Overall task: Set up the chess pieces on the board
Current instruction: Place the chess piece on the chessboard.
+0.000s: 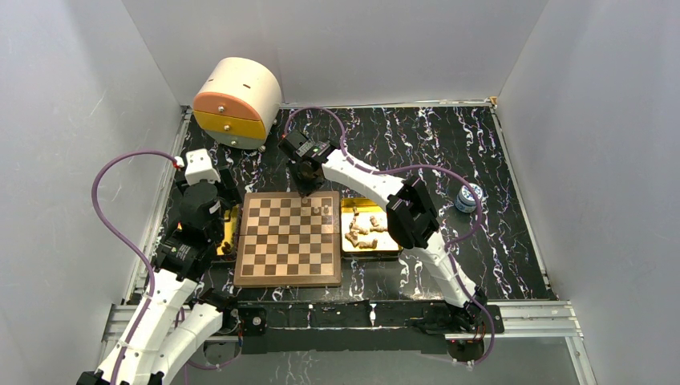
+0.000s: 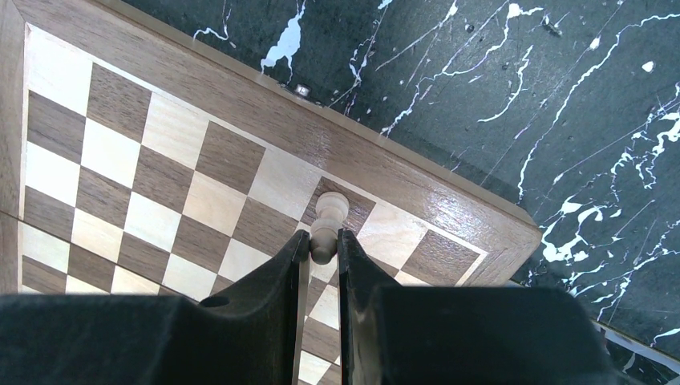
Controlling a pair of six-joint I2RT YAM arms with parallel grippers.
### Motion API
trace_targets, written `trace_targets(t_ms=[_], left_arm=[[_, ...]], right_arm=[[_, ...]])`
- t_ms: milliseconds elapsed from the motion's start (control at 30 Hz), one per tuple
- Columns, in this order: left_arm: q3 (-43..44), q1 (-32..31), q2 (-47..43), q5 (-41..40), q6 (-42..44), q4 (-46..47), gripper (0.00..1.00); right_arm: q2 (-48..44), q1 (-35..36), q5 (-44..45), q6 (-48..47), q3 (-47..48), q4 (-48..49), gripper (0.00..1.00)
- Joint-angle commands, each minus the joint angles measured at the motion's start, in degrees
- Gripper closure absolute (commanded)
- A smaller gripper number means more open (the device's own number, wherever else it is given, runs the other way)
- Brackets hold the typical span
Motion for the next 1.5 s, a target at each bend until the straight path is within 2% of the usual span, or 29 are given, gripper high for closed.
trace_targets(t_ms=[0,600,1067,1467], left_arm=[[-0.2,-0.2,-0.2,-0.3,0.0,1.7,0.40],[-0.2,-0.2,0.0,0.0,0.0,1.7,0.40],[-0.3,-0.2,0.0,0.0,0.0,1.9,0.39],[-0.3,-0.2,0.0,0.1,0.0,1.8,0.39]], right_arm=[[-1.6,-0.1,0.2,0.1,1.9,-2.3,0.75],[-0.7,-0.3,-0.1,0.4,3.4,-2.6,0.74],[-0.2,-0.4,-1.9,0.3,2.6,-1.0,0.69],[0.0,-0.4,-0.8,0.3,2.5,-0.6,0.75]])
